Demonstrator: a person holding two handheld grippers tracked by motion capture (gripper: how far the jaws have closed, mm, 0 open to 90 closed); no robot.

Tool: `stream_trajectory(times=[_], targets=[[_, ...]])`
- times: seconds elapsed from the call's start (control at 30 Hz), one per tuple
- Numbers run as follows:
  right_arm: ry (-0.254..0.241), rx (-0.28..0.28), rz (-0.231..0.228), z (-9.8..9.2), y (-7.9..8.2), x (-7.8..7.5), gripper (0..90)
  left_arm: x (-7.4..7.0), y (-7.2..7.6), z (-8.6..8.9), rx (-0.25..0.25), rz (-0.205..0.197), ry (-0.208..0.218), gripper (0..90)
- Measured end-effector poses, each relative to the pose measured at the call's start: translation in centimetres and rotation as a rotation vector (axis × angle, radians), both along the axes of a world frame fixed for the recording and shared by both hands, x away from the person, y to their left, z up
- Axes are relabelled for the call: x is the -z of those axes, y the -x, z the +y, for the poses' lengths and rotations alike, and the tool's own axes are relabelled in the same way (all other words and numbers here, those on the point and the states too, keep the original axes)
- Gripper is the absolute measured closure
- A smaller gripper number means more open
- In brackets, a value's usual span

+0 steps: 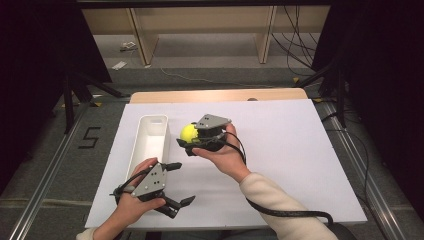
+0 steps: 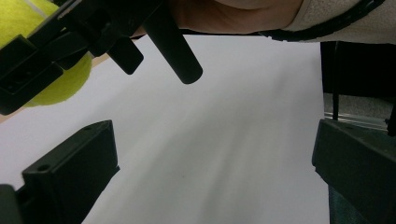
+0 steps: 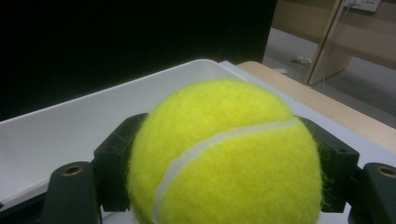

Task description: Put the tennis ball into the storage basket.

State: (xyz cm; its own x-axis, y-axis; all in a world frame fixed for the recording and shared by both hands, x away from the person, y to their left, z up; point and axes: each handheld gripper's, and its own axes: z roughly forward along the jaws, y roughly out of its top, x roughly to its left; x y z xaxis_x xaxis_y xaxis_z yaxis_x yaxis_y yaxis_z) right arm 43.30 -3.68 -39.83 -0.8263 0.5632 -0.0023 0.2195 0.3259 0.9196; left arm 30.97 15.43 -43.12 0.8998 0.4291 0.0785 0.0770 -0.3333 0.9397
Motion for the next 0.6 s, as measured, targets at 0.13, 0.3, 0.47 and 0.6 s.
stream_trajectory(times=[0.13, 0.3, 0.47, 0.6], targets=[[0.001, -0.005, -0.004, 0.1, 0.0, 0.0, 26.3, 0.0, 0.0, 0.0, -0.001, 0.000, -0.001, 0.0], [-0.011, -0.016, -0.002, 0.5, 0.1, -0.1, 26.3, 0.0, 0.0, 0.0, 0.000, 0.000, -0.001, 0.0], [-0.004, -0.026, -0.003, 1.0, 0.0, -0.2, 26.2, 0.0, 0.0, 0.0, 0.000, -0.001, 0.000, 0.0], [-0.003, -0.033, 0.000, 1.1, 0.0, -0.1, 26.3, 0.0, 0.0, 0.0, 0.000, -0.001, 0.001, 0.0]])
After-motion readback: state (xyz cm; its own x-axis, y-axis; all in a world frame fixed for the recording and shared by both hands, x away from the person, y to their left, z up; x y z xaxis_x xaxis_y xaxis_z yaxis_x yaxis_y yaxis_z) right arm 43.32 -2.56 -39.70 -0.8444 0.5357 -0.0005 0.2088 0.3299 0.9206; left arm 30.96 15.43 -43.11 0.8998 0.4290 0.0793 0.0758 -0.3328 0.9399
